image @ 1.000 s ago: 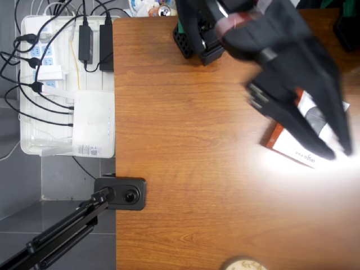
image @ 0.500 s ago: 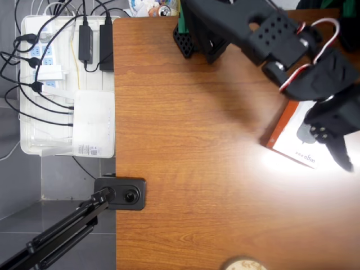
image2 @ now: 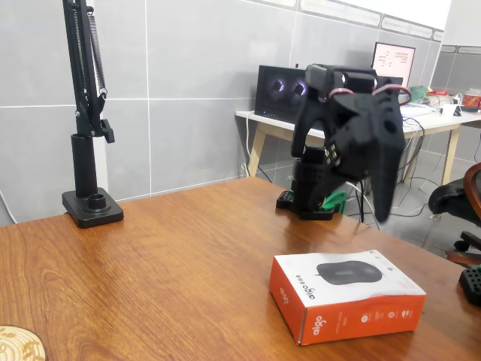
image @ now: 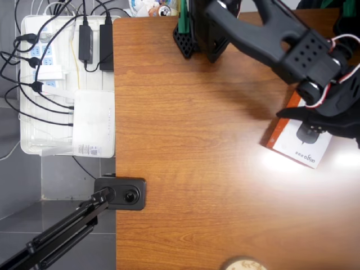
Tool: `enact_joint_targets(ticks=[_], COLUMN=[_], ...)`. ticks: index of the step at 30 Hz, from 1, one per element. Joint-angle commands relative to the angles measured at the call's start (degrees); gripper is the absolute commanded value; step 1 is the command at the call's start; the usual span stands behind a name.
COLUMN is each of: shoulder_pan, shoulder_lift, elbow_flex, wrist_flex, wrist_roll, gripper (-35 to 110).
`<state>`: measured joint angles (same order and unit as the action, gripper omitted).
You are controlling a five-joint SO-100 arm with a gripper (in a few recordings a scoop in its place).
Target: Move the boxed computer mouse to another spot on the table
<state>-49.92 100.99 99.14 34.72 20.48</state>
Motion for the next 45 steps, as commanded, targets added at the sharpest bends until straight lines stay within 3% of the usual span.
enact_joint_targets(ticks=[1,22,25,27,31,34,45], shoulder_pan=[-1.67,-4.48,-3.87,-3.69,-3.16,-2.90,1.23], shoulder_lift=[-2.11,-21.27,-22.06,-21.18,-20.92,-22.06,-15.38], elbow_flex=[-1.32,-2.81,-2.81,-4.92,-16.61,-21.18,-32.61], wrist_flex=[0.00,-7.29,-8.88,-5.01,16.26,22.06,34.54], wrist_roll=[-0.70,-5.19,-5.27,-7.38,-8.79,-8.88,-9.05], gripper=[104,101,94,78,18,1,0])
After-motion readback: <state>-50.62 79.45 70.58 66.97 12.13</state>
